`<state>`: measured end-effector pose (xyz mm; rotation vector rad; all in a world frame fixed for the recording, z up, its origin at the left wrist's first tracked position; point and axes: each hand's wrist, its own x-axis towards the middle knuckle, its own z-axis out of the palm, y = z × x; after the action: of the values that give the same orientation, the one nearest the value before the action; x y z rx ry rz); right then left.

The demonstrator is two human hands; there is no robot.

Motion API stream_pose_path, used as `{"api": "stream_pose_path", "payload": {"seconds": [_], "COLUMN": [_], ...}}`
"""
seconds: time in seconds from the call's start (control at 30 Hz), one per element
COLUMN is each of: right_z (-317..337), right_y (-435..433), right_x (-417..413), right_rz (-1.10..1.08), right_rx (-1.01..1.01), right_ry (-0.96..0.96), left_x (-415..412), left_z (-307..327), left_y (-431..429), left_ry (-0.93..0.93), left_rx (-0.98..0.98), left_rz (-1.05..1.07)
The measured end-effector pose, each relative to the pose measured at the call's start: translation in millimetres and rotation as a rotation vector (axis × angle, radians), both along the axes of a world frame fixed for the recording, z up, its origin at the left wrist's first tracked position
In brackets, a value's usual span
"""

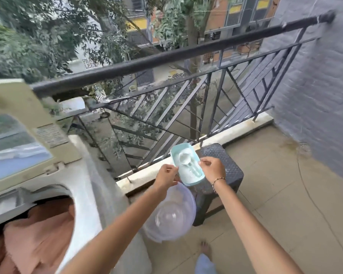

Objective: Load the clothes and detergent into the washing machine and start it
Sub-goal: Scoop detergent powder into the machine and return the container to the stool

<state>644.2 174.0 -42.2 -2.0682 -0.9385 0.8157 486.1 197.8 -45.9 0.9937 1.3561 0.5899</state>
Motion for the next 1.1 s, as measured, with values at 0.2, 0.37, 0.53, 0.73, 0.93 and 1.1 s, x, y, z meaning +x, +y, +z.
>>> {"api": "stream_pose_path", "payload": {"seconds": [0.2,0.37,0.53,0.73,0.93,1.1], "right_z": [-44.4,-80.3,-113.2,-147.2,-180.9,-205.4], "right_y": [63.1,115.0,149.8,168.2,176.3,179.2], "right_x": [100.8,157.0,189.4,212.5,223.6,226.2], "right_rz": [-0.021,-0.019,-0.014,0.045,0.071,0.076], "right_rx": [-0.127,-0.214,-0.315,-0.376,-0.441,-0.475], "right_ry": [0.018,0.035,-0.052,-0.086,-0.112,-0.117], "left_x": [111.9,166.1,198.7,225.1,240.7,246.4], "left_z": [-51.6,-90.8,-141.5,-179.8,-201.6,-220.2], "left_y": [61.7,115.5,150.5,161.8,158.1,150.3], "left_ry": [0.121,0.148,0.178,0.160,0.141,0.139], "left_rx": [-0.081,-0.159,-0.240,-0.343,-0.404,-0.331], "left_rz": [0.017,0.003,-0.071,-0.110,-0.113,-0.152]}}
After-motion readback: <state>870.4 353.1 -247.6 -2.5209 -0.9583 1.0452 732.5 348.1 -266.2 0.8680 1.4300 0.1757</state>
